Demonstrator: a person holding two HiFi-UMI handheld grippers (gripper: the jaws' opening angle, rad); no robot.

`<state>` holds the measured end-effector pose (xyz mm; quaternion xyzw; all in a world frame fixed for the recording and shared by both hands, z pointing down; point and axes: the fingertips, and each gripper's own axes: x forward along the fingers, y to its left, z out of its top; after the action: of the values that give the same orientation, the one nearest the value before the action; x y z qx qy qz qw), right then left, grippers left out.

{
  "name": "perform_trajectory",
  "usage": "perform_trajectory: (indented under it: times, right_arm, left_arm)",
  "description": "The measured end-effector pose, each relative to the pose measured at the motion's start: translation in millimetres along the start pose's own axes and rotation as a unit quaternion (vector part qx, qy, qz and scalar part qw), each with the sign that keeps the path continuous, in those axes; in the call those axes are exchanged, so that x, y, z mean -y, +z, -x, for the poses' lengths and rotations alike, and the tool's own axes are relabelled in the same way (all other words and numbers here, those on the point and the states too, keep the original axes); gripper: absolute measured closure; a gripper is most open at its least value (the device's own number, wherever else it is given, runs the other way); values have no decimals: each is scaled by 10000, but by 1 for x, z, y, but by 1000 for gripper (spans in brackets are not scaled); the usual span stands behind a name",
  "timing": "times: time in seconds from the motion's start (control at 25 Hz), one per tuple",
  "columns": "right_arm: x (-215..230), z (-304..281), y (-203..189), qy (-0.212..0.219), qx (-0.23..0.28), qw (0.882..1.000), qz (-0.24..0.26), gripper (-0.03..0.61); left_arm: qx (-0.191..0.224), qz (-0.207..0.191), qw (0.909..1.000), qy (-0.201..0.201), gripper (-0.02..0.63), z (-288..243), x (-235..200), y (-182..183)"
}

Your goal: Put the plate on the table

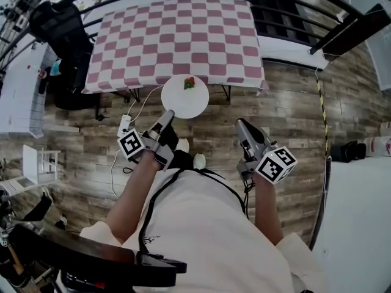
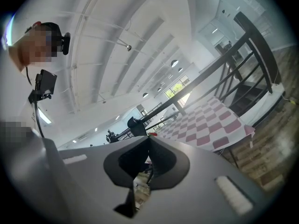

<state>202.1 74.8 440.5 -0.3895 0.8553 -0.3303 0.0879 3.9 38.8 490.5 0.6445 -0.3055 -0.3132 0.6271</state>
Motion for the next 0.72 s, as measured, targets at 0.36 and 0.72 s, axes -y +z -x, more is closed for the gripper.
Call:
perform_trajectory:
  times: [0.36,0.72]
  right_arm:
    - [11,16,15,-166,158,9997,27,574]
    - [19,2,10,-275,211,9994,-32,574]
  left_arm:
    - [-191,-29,9998,-19,594,-21,6,-7]
    - [-381,-14,9993,-65,594,-46,-1,6]
